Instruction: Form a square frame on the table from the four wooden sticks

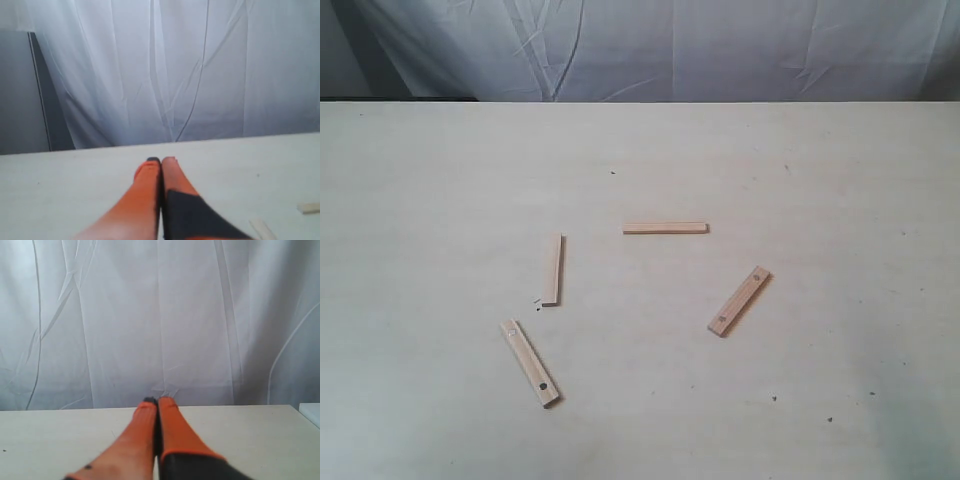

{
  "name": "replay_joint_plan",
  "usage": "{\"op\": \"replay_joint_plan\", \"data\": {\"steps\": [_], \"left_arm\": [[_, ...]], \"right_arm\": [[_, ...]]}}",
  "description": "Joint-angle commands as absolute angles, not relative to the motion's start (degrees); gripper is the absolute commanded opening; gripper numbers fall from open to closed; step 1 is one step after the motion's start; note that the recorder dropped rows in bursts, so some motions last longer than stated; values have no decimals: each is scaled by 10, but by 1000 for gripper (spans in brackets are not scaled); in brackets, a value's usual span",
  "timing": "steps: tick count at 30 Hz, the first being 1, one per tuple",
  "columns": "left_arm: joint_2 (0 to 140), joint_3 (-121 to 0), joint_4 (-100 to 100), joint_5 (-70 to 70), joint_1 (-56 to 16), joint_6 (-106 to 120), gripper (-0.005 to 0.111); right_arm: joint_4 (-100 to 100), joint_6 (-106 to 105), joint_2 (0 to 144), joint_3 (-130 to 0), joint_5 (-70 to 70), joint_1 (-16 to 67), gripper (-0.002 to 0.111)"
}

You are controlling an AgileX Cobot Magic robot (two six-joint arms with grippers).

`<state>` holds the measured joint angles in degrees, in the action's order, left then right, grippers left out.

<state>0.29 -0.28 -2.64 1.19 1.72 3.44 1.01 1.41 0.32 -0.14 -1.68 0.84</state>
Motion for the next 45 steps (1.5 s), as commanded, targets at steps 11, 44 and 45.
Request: {"op": "replay_joint_plan", "data": {"steps": [11, 44, 45], "left_arm": [[0, -23, -222, -56, 17, -14, 0], [702, -458, -120, 376, -59, -6, 0], [723, -467, -115, 371, -81, -18, 0]], "right_arm": [[10, 15, 0, 0, -18, 6, 0], [20, 15, 0, 0, -3, 6, 0], [20, 15, 0, 0, -3, 6, 0]]}}
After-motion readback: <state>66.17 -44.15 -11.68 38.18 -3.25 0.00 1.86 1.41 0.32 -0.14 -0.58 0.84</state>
